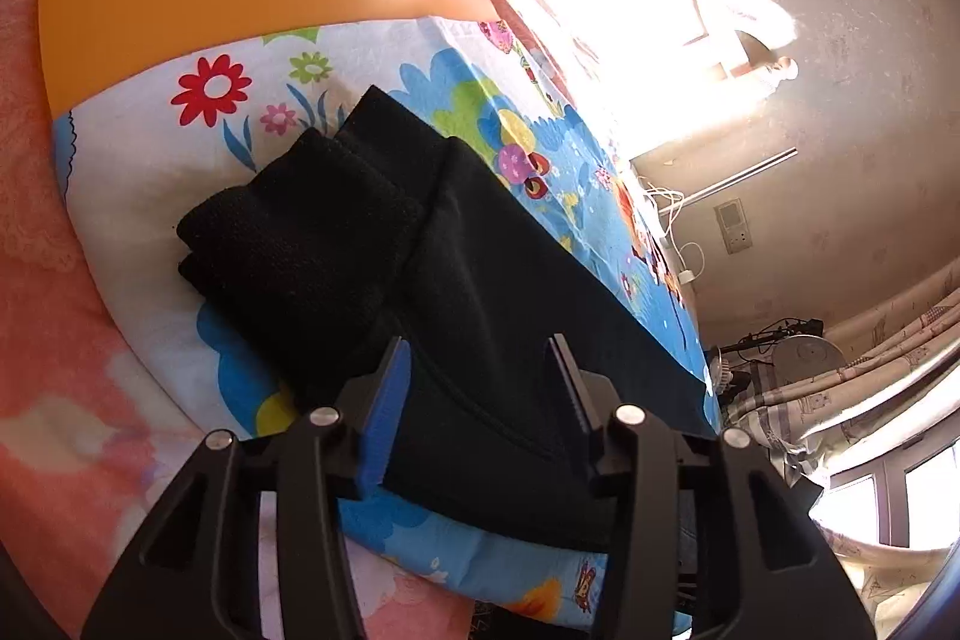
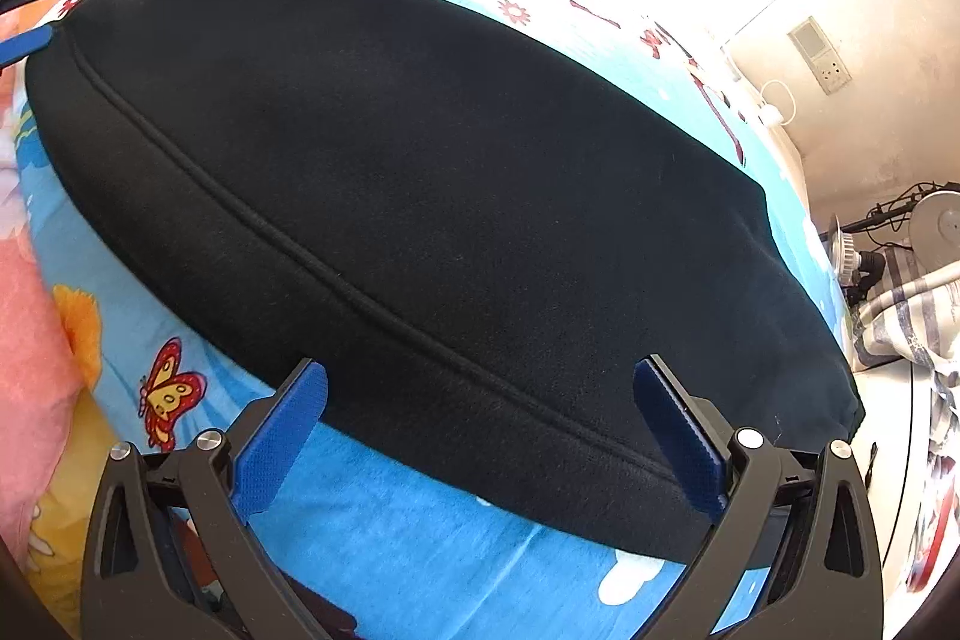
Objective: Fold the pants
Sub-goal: 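Grasp the pants leg end with the left tool and fold it over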
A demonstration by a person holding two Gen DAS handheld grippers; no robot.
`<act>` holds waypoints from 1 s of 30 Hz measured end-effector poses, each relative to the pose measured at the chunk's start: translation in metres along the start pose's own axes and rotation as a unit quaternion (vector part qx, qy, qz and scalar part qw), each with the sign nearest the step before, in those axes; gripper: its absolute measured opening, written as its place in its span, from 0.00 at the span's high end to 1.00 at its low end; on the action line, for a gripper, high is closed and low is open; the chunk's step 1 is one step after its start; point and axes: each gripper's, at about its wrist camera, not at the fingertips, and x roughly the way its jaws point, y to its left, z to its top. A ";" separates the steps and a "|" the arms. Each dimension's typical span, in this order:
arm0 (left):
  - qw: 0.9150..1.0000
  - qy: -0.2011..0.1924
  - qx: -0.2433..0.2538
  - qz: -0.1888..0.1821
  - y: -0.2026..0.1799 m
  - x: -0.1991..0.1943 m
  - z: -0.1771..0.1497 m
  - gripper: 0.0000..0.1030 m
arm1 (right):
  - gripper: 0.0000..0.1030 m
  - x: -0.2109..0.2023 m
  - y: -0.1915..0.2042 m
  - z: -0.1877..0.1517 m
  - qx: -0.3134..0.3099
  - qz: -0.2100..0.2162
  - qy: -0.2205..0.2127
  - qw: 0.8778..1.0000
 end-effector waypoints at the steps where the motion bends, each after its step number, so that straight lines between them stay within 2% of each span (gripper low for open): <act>1: 1.000 0.004 0.012 -0.017 -0.006 0.000 -0.004 0.49 | 0.05 -0.002 0.002 0.001 -0.003 0.003 -0.002 1.000; 3: 0.999 0.021 0.028 -0.035 -0.011 0.007 -0.011 0.45 | 0.05 -0.006 0.004 0.005 -0.005 0.005 -0.011 1.000; 5: 0.999 0.043 0.014 -0.020 0.000 0.020 -0.016 0.45 | 0.05 -0.011 0.007 0.009 -0.003 0.003 -0.020 1.000; 6: 0.999 0.049 -0.007 -0.014 0.011 0.025 -0.016 0.48 | 0.05 -0.012 0.007 0.013 -0.002 0.000 -0.023 1.000; 7: 0.998 0.049 -0.028 -0.023 0.023 0.026 -0.015 0.61 | 0.05 -0.014 0.008 0.015 0.001 -0.006 -0.028 1.000; 8: 0.998 0.045 -0.044 -0.031 0.032 0.025 -0.013 0.66 | 0.05 -0.012 0.006 0.020 0.006 -0.015 -0.030 0.999; 9: 0.997 0.041 -0.051 -0.028 0.039 0.022 -0.012 0.76 | 0.05 -0.008 0.003 0.027 0.013 -0.018 -0.028 0.999; 10: 0.998 0.037 -0.052 -0.024 0.041 0.020 -0.011 0.80 | 0.05 -0.006 0.000 0.033 0.022 -0.016 -0.026 0.999; 14: 0.999 0.027 -0.042 -0.007 0.037 0.006 -0.007 0.79 | 0.05 0.017 -0.003 0.048 0.027 -0.030 -0.013 0.999; 16: 0.999 0.011 -0.043 -0.003 0.037 -0.006 -0.005 0.76 | 0.05 0.033 0.003 0.047 0.015 -0.029 0.010 0.999; 18: 0.999 -0.007 -0.052 -0.004 0.040 -0.020 -0.003 0.70 | 0.05 0.031 0.003 0.044 0.020 -0.030 -0.006 0.999; 19: 0.998 -0.019 -0.057 0.005 0.042 -0.028 -0.002 0.54 | 0.05 0.030 0.003 0.045 0.019 -0.031 -0.006 0.999; 20: 0.997 -0.032 -0.062 0.022 0.044 -0.035 -0.002 0.44 | 0.05 0.029 0.004 0.046 0.018 -0.032 -0.005 0.999; 21: 0.996 -0.038 -0.071 0.030 0.047 -0.040 -0.002 0.41 | 0.05 0.028 0.003 0.048 0.020 -0.035 -0.009 0.999; 24: 0.995 -0.037 -0.091 0.012 0.058 -0.044 -0.005 0.41 | 0.05 0.031 -0.005 0.059 0.030 -0.045 -0.017 0.998; 30: 0.996 -0.009 -0.089 0.026 0.064 -0.020 0.001 0.41 | 0.05 0.045 -0.012 0.078 0.034 -0.081 -0.035 0.996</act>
